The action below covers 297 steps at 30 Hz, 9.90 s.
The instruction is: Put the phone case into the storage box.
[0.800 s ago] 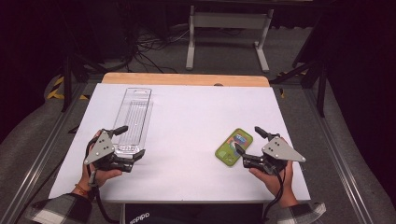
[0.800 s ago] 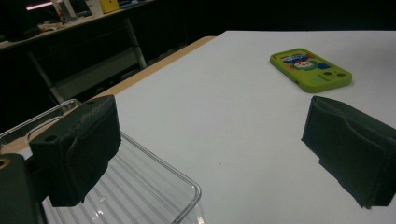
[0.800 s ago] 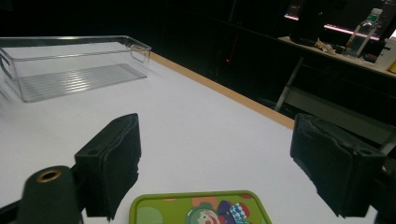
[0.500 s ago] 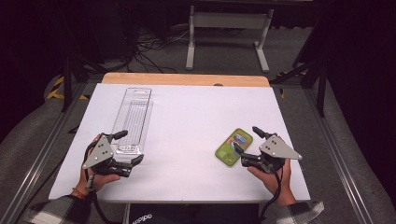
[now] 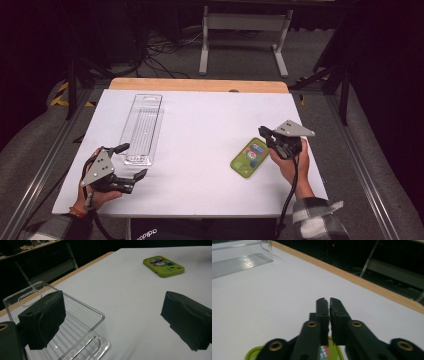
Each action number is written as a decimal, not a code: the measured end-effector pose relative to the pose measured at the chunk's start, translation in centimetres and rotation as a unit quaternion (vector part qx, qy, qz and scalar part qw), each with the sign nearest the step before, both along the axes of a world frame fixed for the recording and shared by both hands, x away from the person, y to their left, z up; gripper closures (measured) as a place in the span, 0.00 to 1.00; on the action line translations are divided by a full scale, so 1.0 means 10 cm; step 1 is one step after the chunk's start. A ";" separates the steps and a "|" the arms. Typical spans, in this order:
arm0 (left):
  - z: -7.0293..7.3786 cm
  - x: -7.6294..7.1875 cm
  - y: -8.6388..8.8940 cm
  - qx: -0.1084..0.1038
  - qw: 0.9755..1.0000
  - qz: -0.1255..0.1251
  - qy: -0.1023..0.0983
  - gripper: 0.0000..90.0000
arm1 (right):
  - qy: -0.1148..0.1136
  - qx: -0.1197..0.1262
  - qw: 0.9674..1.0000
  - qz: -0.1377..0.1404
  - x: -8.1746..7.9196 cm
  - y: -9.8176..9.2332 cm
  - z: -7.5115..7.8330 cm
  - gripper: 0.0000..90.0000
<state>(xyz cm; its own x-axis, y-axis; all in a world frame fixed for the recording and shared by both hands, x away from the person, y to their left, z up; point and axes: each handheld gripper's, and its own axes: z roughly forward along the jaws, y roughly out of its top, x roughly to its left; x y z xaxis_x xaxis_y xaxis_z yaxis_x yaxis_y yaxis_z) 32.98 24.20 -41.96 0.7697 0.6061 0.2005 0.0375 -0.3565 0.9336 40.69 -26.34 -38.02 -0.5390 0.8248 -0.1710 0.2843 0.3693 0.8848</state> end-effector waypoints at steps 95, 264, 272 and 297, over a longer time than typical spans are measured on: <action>-0.15 -0.06 -0.01 0.039 0.999 -0.001 0.035 0.07 | 0.194 -0.230 0.940 0.158 -0.22 0.27 -0.27 0.11; 0.12 0.22 -1.47 -0.071 0.992 -0.084 0.059 0.86 | -0.099 0.096 0.985 0.100 -0.64 1.43 0.00 0.17; 0.12 0.23 -1.43 -0.061 0.994 -0.075 0.054 0.87 | -0.109 0.086 0.985 0.106 -0.67 1.40 0.04 0.16; 0.21 0.25 -1.24 -0.043 0.997 -0.062 0.032 0.87 | -0.118 0.045 0.987 0.103 -0.68 1.02 0.13 0.16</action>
